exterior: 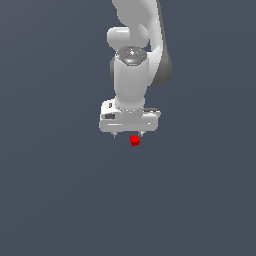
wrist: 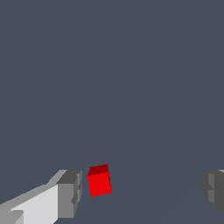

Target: Pick up the red cube and move it to a goal position.

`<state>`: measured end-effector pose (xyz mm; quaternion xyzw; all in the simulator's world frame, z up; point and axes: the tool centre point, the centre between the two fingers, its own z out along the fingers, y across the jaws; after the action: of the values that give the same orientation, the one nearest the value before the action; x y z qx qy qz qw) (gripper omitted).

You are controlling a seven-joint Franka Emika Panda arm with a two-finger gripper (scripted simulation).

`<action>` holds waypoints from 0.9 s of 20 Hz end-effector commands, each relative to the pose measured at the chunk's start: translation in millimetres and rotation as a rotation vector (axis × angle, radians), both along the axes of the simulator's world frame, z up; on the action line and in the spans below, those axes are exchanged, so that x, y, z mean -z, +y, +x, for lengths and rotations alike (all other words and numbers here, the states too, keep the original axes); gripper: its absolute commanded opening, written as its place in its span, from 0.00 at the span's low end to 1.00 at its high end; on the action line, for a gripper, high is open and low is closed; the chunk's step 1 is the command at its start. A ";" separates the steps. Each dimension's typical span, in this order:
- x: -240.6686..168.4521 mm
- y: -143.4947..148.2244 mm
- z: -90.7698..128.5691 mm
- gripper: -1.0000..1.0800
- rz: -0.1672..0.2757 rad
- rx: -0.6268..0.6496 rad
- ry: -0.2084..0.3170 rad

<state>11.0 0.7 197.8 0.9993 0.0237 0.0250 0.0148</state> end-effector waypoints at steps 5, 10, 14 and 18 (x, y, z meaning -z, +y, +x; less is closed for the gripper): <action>4.4 1.0 -2.2 0.96 0.001 -0.004 0.001; 22.6 5.3 -11.3 0.96 0.003 -0.022 0.007; 47.2 10.9 -23.7 0.96 0.007 -0.046 0.014; 80.7 18.3 -41.1 0.96 0.012 -0.079 0.024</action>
<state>-22.8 16.0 130.4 0.9982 0.0566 0.0158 0.0088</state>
